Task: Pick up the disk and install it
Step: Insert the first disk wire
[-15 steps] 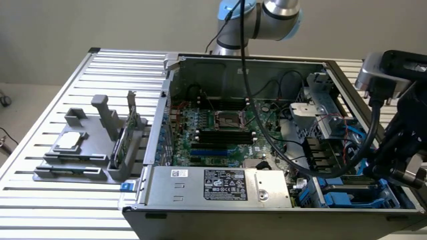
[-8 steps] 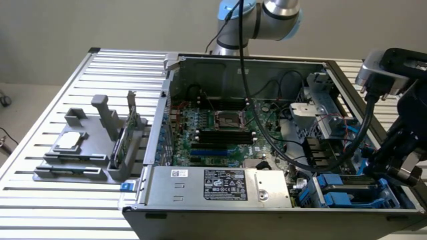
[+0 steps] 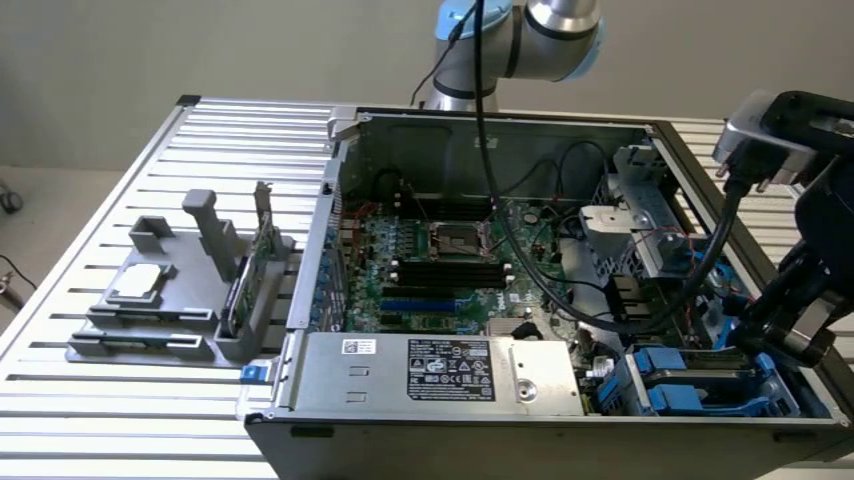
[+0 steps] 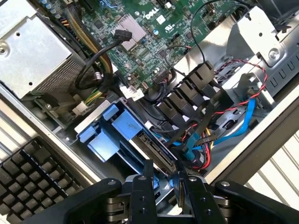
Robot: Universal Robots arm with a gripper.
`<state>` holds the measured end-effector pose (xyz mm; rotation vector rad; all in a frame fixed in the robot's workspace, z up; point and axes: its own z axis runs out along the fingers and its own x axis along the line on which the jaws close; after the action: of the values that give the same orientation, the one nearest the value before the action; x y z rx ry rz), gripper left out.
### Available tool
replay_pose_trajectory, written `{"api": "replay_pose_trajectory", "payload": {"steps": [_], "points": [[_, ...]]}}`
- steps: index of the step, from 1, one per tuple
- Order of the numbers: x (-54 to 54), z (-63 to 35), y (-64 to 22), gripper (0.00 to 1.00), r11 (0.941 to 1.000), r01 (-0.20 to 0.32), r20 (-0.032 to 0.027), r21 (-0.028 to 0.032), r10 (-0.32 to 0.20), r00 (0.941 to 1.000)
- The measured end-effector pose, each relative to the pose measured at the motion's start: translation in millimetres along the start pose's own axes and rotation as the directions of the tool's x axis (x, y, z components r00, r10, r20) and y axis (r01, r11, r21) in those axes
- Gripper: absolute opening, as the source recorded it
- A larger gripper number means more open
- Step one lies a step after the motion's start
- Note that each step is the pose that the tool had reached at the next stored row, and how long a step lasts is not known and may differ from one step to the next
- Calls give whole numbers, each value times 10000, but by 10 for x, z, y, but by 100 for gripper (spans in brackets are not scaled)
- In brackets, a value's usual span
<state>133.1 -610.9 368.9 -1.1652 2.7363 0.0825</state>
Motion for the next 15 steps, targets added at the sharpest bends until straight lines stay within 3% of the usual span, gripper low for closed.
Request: {"api": "replay_pose_trajectory", "payload": {"steps": [9,15], "points": [[0,-4,0,31,9979,-641,317,31,640,9974],[-1,-5,0,31,9948,-1017,658,-46,1018,9926]]}}
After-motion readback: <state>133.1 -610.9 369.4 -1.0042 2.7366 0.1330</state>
